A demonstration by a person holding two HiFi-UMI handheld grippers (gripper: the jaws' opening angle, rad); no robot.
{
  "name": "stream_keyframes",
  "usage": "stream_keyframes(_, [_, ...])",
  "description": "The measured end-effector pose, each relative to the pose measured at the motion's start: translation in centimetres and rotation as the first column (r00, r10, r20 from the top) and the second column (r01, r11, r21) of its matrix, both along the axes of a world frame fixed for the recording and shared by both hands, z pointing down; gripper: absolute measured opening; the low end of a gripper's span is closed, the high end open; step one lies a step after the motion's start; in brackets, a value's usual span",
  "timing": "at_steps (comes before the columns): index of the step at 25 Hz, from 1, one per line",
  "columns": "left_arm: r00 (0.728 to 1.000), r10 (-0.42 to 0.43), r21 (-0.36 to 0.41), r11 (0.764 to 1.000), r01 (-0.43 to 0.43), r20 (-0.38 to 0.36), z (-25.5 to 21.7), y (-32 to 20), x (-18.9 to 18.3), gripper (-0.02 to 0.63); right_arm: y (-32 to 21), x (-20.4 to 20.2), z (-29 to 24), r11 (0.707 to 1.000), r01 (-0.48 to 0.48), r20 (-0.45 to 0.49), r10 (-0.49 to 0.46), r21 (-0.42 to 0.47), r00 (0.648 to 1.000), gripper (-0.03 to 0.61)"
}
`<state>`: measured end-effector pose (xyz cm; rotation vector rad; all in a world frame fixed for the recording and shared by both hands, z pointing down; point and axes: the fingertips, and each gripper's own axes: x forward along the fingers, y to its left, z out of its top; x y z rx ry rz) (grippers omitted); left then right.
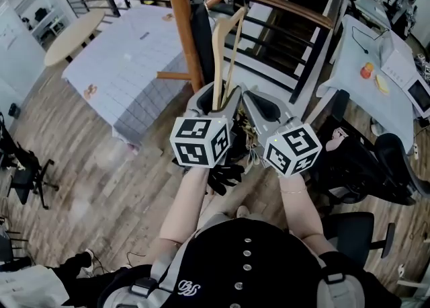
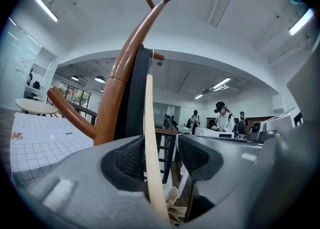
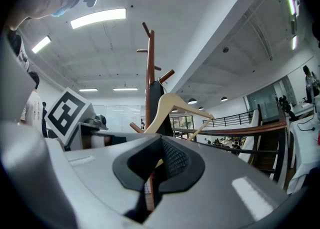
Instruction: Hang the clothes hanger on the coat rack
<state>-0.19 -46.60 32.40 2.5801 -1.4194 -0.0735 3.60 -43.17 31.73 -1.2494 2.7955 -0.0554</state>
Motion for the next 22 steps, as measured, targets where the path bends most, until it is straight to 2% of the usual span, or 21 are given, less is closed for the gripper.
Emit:
stream_keyframes(4, [0.999, -0.045, 0.07, 0.997, 0.045, -0.004, -1.5, 0.7, -0.8, 0.206, 0.3, -0.5, -0.2, 1.0, -0.002, -0.002, 0.002, 0.005, 1.0, -0.005])
stream_keyframes(7, [0.998, -0.057, 0.093, 0.994, 0.058, -0.018, -1.9, 1.0, -1.4, 0.206, 0.7, -1.0, -0.5, 1.0, 0.0, -0.01, 0.001, 0.017, 1.0, -0.005])
stream_keyframes(10, [0.999, -0.04, 0.101, 0.994, 0.043, -0.031, -1.9, 1.3, -1.6, 0.207, 1.0, -1.1, -0.8, 1.0, -0.007, -0.004, 0.007, 0.029, 1.0, -0.005])
stream_keyframes(12, [0.999, -0.023, 0.112, 0.993, 0.027, -0.036, -2.2, 1.6, -1.6, 0.238, 1.2, -1.1, -1.1, 0.999, -0.013, 0.0, 0.013, 0.035, 1.0, -0.005])
stream_keyframes(17, [0.999, 0.018, 0.159, 0.987, -0.013, -0.028, -3.5, 2.8, -1.6, 0.238, 1.8, -0.9, -2.3, 0.998, -0.022, 0.008, 0.021, 0.055, 1.0, -0.005])
stream_keyframes(22, [0.997, 0.066, 0.183, 0.982, -0.056, -0.049, -4.3, 4.3, -1.6, 0.235, 3.2, -1.3, -4.0, 0.996, 0.011, 0.005, -0.011, 0.084, 1.0, -0.005])
